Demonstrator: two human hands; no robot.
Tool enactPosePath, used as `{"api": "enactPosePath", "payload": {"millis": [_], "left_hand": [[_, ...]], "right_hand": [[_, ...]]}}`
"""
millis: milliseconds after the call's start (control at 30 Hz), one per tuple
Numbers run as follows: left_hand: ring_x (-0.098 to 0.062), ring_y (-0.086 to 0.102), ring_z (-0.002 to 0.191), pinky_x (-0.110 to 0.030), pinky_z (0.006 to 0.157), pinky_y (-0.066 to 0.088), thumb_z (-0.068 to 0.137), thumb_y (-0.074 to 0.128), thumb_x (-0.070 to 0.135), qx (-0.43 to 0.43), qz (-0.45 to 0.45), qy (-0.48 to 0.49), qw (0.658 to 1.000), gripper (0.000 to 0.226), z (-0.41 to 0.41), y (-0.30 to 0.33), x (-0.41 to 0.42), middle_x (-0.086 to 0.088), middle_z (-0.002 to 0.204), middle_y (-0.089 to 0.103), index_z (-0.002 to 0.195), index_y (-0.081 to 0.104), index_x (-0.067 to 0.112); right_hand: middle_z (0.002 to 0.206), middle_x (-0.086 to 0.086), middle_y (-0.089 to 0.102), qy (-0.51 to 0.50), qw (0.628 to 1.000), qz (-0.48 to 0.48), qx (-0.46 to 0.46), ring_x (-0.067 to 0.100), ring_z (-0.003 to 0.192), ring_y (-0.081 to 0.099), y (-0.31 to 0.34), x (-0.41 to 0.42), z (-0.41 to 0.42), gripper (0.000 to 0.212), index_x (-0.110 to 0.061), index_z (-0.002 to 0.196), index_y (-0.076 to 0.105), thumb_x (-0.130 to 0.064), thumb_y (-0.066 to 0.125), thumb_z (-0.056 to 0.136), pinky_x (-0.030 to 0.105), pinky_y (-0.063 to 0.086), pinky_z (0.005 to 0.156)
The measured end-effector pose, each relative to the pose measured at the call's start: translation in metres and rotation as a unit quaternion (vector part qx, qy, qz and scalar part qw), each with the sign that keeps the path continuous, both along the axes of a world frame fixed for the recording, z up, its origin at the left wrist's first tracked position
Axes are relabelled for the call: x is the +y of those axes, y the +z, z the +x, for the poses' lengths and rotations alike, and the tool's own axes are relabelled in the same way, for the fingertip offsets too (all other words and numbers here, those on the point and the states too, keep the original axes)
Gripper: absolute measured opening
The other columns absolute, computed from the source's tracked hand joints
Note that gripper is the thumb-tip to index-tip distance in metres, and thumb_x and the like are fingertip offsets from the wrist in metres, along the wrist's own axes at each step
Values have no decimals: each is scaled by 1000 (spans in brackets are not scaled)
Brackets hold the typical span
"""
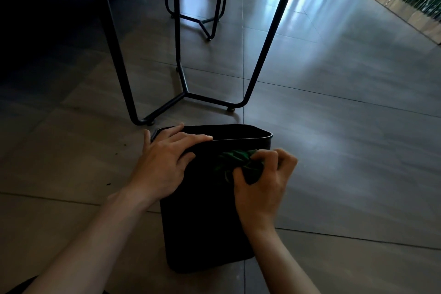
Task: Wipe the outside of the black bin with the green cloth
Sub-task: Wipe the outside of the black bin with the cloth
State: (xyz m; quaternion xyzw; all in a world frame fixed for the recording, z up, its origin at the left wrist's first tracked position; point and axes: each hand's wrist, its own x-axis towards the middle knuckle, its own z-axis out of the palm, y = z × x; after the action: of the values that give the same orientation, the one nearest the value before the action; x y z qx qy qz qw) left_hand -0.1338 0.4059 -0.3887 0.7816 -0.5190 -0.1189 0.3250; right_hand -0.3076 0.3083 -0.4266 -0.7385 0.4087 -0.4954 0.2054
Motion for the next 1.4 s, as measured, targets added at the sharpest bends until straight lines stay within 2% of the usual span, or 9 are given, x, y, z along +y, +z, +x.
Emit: {"api": "enactPosePath", "payload": {"millis": [167, 333, 533, 600, 667, 767, 1033, 1200, 1400], "left_hand": [[-4, 22, 150, -66, 120, -1, 102, 51, 25, -6, 3, 2, 1000, 46, -2, 1, -2, 34, 131, 53, 134, 48, 58], [-3, 21, 150, -64, 121, -3, 102, 49, 25, -2, 1, 3, 1000, 45, -3, 1, 1, 30, 131, 56, 134, 49, 57], [-1, 19, 150, -64, 121, -4, 103, 48, 25, -2, 0, -2, 1000, 44, -4, 2, 3, 30, 132, 56, 135, 49, 56], [-1, 20, 150, -64, 121, -4, 103, 48, 25, -3, -2, -2, 1000, 44, -4, 3, 2, 30, 132, 56, 135, 49, 56], [-1, 20, 150, -64, 121, -3, 103, 49, 25, -3, -2, -2, 1000, 45, -5, 3, 2, 31, 131, 56, 134, 49, 57], [-2, 21, 150, -66, 120, -1, 102, 50, 23, -4, -1, -2, 1000, 47, -4, 2, 1, 35, 128, 53, 135, 49, 57], [-3, 22, 149, -68, 119, -1, 102, 52, 23, 1, -1, -1, 1000, 47, -1, 1, 1, 28, 132, 57, 134, 49, 58], [-3, 22, 149, -67, 120, 0, 102, 51, 24, -3, -1, 7, 1000, 46, 0, -1, 0, 28, 134, 57, 135, 49, 56], [-2, 24, 149, -69, 119, 1, 101, 53, 23, -4, -8, 10, 1000, 46, 0, -1, -5, 28, 131, 58, 132, 50, 58]], "right_hand": [[132, 5, 47, 120, 982, -72, 125, 28, 142, 41, -33, 27, -1, 31, -12, 110, 66, -13, 75, 81, 36, 44, 113], [160, 8, 34, 187, 923, -137, 308, 34, 158, 13, -70, 46, -23, 70, -18, 155, 39, -43, 57, 93, 47, 28, 124], [166, 16, 24, 219, 877, -205, 374, 42, 156, 15, -84, 43, -33, 105, -21, 163, 14, -80, 54, 86, 53, 15, 126], [166, 18, 22, 238, 856, -230, 398, 42, 156, 11, -83, 37, -37, 107, -19, 164, 12, -72, 62, 84, 55, 17, 126], [164, 18, 23, 277, 852, -248, 368, 39, 157, 13, -81, 30, -40, 87, -16, 159, 23, -46, 67, 90, 55, 29, 122], [162, 15, 23, 279, 906, -191, 256, 34, 156, 21, -63, 10, -36, 68, -11, 142, 36, -13, 77, 87, 50, 50, 108], [138, 10, 33, 179, 979, -72, 62, 31, 153, 29, 1, -35, 6, 67, -18, 121, 37, -19, 88, 78, 30, 55, 100], [146, 11, 54, 166, 965, -130, 157, 27, 153, 32, -29, -4, -5, 50, -7, 128, 62, -16, 83, 84, 54, 42, 115], [155, 11, 49, 281, 879, -251, 290, 32, 152, 34, -77, 25, -45, 34, -15, 137, 64, -15, 60, 102, 54, 38, 117]]}}
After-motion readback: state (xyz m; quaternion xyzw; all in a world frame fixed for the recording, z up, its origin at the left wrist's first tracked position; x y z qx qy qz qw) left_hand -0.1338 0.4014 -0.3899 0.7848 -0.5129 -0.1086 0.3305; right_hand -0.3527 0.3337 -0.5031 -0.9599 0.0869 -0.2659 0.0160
